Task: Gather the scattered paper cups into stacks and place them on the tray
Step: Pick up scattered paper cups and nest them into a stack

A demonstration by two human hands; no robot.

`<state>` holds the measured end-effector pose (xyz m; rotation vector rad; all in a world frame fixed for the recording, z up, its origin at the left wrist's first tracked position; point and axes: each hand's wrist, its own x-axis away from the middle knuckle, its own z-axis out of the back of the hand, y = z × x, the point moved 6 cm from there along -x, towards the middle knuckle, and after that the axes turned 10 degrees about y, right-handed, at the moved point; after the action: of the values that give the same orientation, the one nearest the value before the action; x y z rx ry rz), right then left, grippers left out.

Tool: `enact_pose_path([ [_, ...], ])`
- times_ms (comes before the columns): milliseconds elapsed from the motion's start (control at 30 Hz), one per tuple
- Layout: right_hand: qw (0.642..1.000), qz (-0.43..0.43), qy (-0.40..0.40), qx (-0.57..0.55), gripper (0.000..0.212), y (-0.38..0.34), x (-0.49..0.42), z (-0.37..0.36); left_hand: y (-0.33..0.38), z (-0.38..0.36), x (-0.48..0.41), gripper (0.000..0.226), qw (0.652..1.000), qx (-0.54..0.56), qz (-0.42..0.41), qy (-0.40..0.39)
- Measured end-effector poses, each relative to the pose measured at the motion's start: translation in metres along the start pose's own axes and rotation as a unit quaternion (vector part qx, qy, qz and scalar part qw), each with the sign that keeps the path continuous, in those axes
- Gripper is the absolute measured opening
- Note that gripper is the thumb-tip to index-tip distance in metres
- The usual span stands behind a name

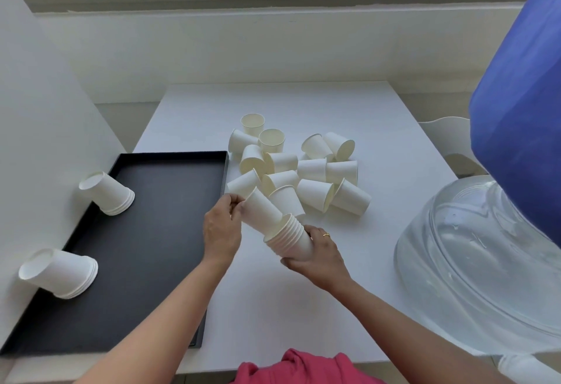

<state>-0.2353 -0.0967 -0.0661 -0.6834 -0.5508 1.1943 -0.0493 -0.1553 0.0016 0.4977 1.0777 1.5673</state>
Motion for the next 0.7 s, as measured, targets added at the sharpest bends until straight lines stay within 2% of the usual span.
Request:
enact_pose_path([
  [167,0.999,-0.015,0.001,-0.029,0.068,-0.002,0.000,-0.003,0.013,0.001,0.008,0.011,0.998,0.010,-0.049,-0.030],
  [700,0.997,-0.018,-0.012,-0.071,0.063,-0.007,0.000,-0.014,0.004,-0.018,0.041,0.009,0.990,0.002,-0.031,-0.138],
])
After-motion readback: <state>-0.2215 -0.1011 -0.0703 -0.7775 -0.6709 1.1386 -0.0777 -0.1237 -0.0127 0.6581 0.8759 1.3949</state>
